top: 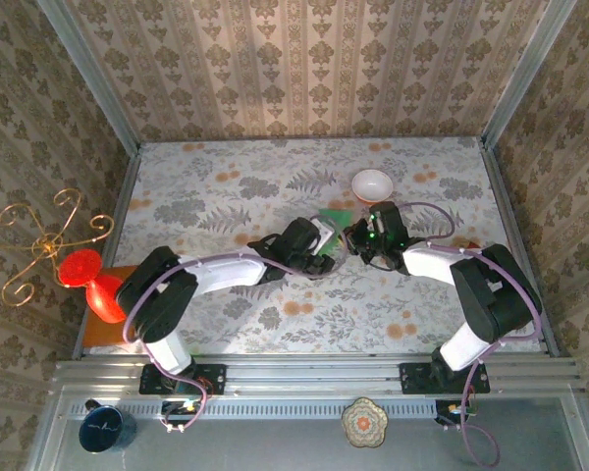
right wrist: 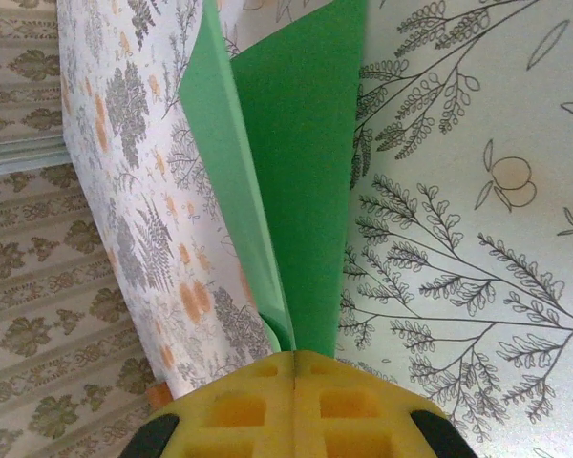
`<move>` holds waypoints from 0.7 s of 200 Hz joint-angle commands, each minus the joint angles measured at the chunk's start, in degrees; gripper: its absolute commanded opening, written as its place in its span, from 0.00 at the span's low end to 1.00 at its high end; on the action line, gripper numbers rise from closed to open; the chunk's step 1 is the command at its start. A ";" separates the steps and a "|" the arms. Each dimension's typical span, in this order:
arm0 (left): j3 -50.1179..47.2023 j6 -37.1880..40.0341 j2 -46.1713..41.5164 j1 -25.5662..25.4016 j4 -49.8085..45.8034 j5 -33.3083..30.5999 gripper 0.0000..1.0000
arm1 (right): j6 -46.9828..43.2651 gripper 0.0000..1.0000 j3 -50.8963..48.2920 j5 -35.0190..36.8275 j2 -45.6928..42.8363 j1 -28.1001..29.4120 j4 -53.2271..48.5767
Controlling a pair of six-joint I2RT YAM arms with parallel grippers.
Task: Fold a paper plane with a square sheet of paper (pick it up from the middle)
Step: Fold the wing for the fifth time at the center of the table.
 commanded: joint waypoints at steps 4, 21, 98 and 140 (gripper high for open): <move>-1.51 9.24 1.89 -0.93 9.02 -2.96 0.61 | 4.58 0.06 -1.94 -1.19 -1.56 -0.53 -1.18; -1.84 11.48 3.38 -1.25 12.48 -3.49 0.60 | 6.09 0.06 -2.21 -2.02 -1.29 -0.77 -0.86; -4.46 16.05 6.55 -1.78 18.81 -3.99 0.52 | 7.84 0.06 -2.12 -2.53 -1.48 -1.28 -2.93; -5.54 16.69 7.50 -2.23 20.14 -4.96 0.50 | 8.46 0.06 -2.13 -2.70 -1.58 -1.40 -3.30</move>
